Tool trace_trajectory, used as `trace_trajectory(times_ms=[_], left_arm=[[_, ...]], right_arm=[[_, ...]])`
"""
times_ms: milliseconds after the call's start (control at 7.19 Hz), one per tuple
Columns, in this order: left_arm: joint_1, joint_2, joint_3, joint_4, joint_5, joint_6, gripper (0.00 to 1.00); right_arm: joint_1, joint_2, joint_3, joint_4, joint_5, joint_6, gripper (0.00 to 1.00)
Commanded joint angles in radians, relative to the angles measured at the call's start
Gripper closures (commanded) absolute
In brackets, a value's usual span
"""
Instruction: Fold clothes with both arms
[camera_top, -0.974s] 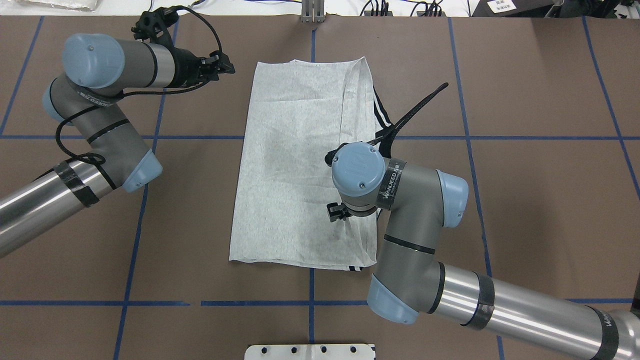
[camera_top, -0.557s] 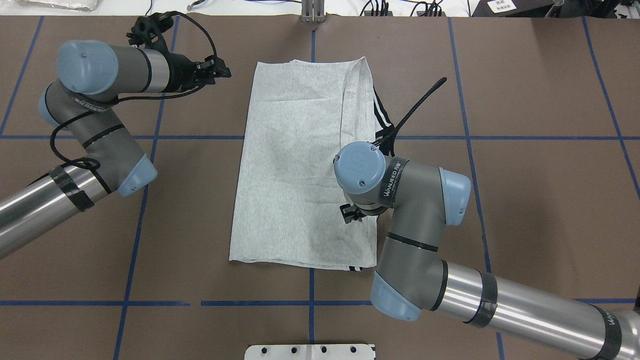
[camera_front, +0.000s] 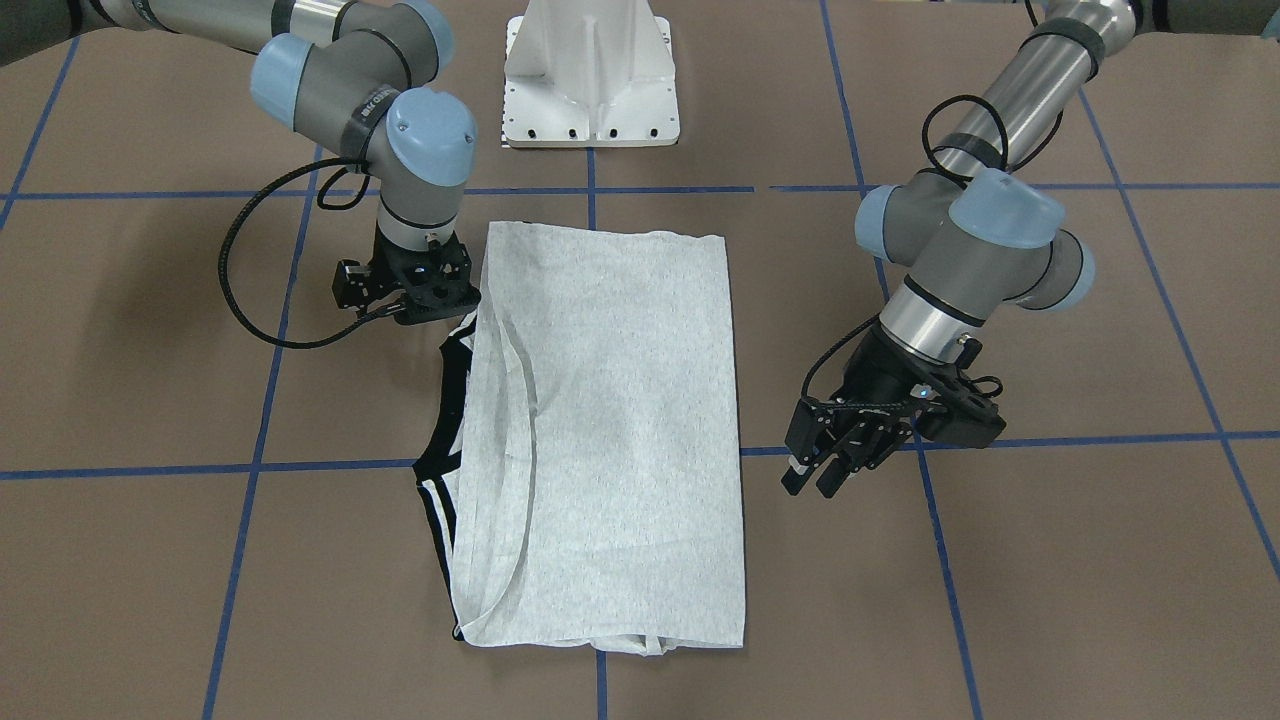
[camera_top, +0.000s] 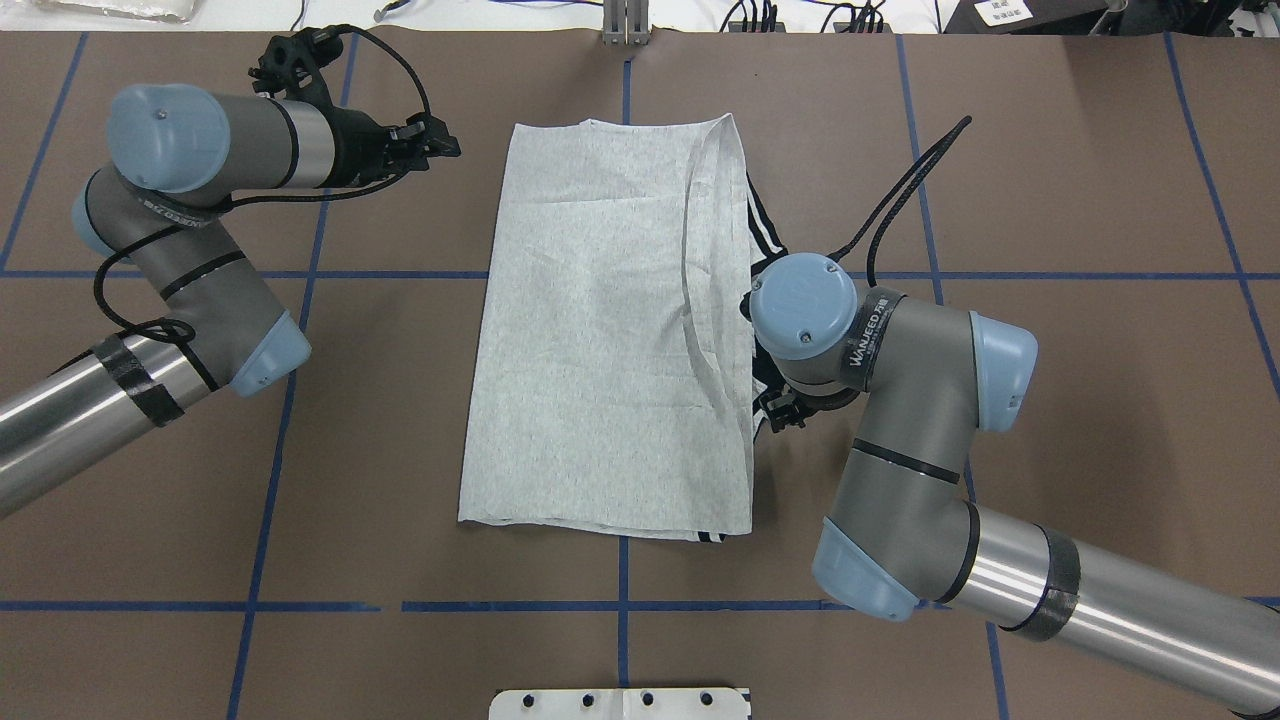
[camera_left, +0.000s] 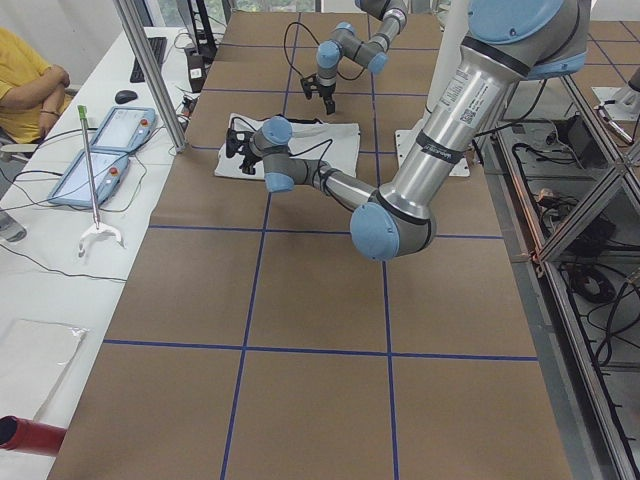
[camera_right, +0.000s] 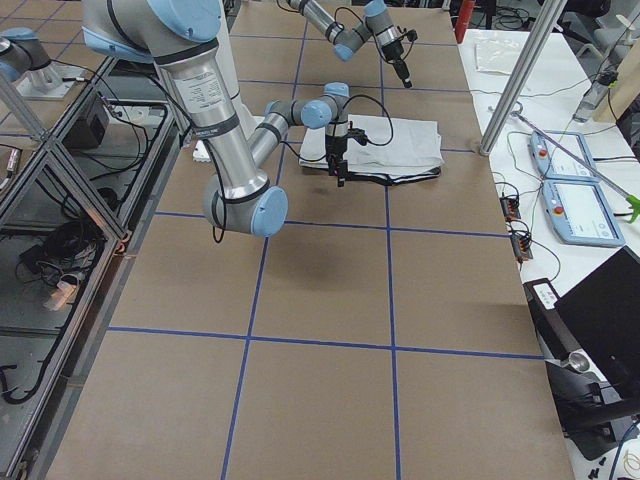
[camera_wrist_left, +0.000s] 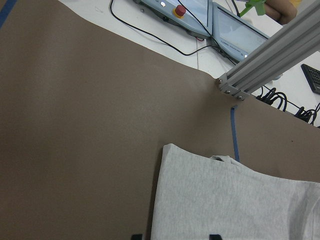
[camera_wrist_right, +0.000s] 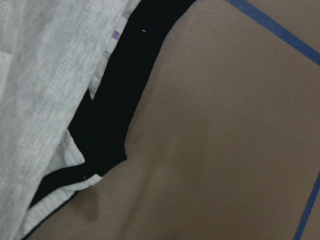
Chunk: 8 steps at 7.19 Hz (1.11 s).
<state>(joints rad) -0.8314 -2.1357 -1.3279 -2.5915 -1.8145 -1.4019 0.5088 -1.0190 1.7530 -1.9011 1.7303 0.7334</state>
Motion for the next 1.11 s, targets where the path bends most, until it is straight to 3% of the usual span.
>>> trace_trajectory(times_ms=[0,139,417,696,974], left_arm=[[0.0,0.0,-0.004,0.001,0.0,0.0,0.46],[0.0,0.0,-0.011,0.002,0.0,-0.002,0.46],[0.0,0.002,-0.02,0.007,0.0,-0.002,0.46],[0.002,0.005,-0.03,0.013,-0.002,-0.003,0.46],[0.002,0.008,-0.03,0.011,-0.002,-0.003,0.46]], right_arm=[[0.023,0.054,0.002,0.007,0.002,0.007,0.0],[0.027,0.109,-0.035,0.014,0.0,0.012,0.0],[0.025,0.196,-0.227,0.205,0.0,0.095,0.0],[0.036,0.279,-0.338,0.214,-0.003,0.095,0.0],[0.039,0.289,-0.374,0.223,-0.023,0.093,0.0]])
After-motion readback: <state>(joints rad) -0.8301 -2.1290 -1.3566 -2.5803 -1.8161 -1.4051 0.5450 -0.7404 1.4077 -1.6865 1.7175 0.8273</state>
